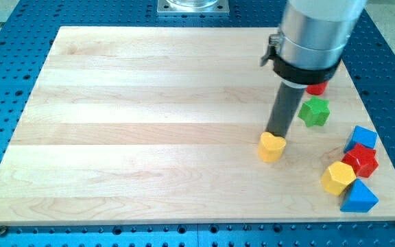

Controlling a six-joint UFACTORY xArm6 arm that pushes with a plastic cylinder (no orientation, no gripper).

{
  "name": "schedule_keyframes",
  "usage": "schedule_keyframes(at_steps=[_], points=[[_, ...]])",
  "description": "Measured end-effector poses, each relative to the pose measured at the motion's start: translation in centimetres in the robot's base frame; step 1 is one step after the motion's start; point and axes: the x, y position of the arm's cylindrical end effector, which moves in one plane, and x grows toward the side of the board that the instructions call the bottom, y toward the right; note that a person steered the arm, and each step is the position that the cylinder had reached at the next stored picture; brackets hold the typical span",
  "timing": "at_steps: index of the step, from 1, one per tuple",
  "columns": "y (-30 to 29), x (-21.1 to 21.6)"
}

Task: Push the yellow heart top left to the red star

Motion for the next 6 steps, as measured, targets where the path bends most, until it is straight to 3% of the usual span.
schedule_keyframes(at_steps=[2, 3, 5, 6], points=[[-8.0, 0.7], [-8.5, 2.5], [3.4, 3.0], [4.7, 3.1]])
